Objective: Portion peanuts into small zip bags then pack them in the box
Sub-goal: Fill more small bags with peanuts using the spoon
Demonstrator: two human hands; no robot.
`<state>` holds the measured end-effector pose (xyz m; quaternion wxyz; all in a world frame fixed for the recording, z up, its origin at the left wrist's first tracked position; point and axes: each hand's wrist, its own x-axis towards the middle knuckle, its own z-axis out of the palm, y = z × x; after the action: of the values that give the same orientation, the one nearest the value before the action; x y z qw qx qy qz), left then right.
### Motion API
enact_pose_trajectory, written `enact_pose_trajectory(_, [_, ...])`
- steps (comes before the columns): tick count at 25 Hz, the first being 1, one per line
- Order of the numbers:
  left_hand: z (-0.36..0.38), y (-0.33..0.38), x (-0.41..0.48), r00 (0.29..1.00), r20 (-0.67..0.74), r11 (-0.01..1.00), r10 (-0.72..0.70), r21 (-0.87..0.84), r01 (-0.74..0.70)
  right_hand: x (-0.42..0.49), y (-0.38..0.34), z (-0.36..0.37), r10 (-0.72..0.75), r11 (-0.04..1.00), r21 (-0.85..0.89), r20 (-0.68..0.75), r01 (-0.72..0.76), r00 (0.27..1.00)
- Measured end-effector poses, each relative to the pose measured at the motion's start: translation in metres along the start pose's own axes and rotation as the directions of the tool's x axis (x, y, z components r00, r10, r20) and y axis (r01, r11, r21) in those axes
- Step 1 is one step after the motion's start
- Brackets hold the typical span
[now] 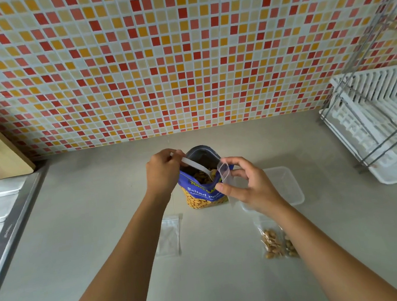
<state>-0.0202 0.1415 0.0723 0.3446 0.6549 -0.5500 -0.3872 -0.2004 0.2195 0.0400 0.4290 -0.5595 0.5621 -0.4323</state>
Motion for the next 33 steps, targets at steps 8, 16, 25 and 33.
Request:
enact_pose_trajectory(8, [-0.01,-0.001,0.003,0.994,-0.052,0.988,-0.093,-0.132,0.086,-0.001,0.0,-0.002,-0.002,1.0,0.004,-0.073,0.003,0.997])
enact_pose_trajectory(16, [-0.035,-0.007,0.007,0.977,-0.064,0.948,-0.204,-0.26,0.182,0.007,-0.004,0.002,-0.191,0.903,-0.421,-0.216,0.085,0.957])
enact_pose_trajectory(25, [-0.055,0.028,0.008,0.989,-0.05,0.943,-0.14,-0.311,0.118,0.021,-0.018,0.019,-0.201,0.855,-0.512,-0.172,0.087,0.964])
enact_pose_trajectory(33, [-0.049,0.073,-0.015,0.891,0.017,0.864,0.453,0.239,-0.443,0.018,-0.03,0.031,-0.122,0.967,-0.246,-0.21,0.069,0.97])
